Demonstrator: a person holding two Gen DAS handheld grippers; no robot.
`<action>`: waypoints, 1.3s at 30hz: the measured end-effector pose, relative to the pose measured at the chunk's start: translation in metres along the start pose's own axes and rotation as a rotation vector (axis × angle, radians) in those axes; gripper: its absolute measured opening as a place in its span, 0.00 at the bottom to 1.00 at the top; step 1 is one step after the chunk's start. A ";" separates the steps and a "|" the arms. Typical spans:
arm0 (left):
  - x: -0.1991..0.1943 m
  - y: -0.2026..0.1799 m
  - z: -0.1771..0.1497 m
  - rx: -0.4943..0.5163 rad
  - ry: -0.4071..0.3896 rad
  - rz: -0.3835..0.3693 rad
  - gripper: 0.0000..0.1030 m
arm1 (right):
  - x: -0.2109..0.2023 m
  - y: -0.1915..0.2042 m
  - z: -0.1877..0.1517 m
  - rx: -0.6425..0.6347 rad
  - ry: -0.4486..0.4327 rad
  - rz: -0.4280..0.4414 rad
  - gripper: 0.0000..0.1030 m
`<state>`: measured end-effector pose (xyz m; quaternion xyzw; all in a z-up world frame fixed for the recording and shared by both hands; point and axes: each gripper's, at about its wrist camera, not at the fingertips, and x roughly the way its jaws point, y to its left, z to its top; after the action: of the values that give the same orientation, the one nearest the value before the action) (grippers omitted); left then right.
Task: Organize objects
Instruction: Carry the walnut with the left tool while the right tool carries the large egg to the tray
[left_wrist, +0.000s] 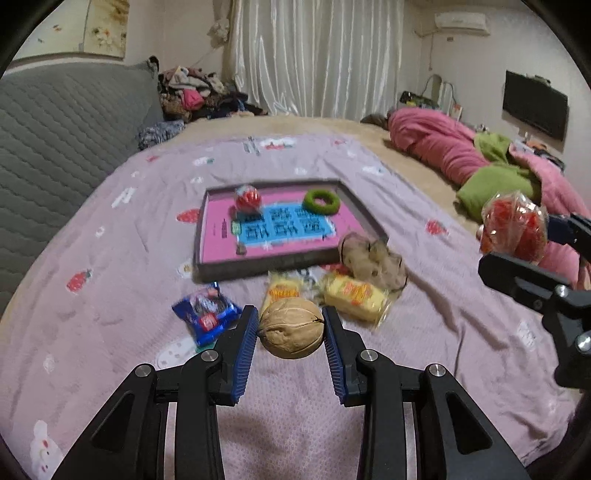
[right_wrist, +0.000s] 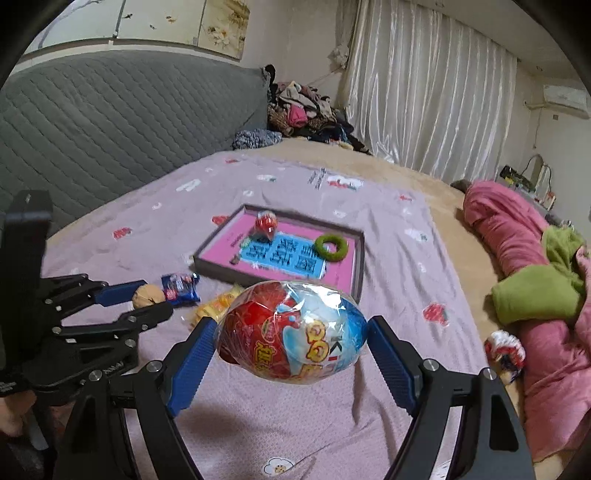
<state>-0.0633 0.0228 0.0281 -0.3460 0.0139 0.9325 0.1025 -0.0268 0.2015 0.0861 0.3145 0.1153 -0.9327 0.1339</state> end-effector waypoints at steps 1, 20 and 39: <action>-0.005 0.000 0.004 0.003 -0.014 0.010 0.36 | -0.006 0.000 0.008 -0.006 -0.005 -0.006 0.80; -0.052 -0.013 0.120 -0.011 -0.015 0.115 0.36 | -0.038 -0.045 0.093 0.027 -0.103 0.050 0.80; 0.028 0.024 0.174 -0.025 -0.036 0.149 0.36 | 0.034 -0.035 0.133 0.010 -0.181 -0.012 0.80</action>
<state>-0.2004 0.0216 0.1408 -0.3285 0.0263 0.9437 0.0290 -0.1382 0.1880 0.1726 0.2288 0.0998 -0.9587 0.1365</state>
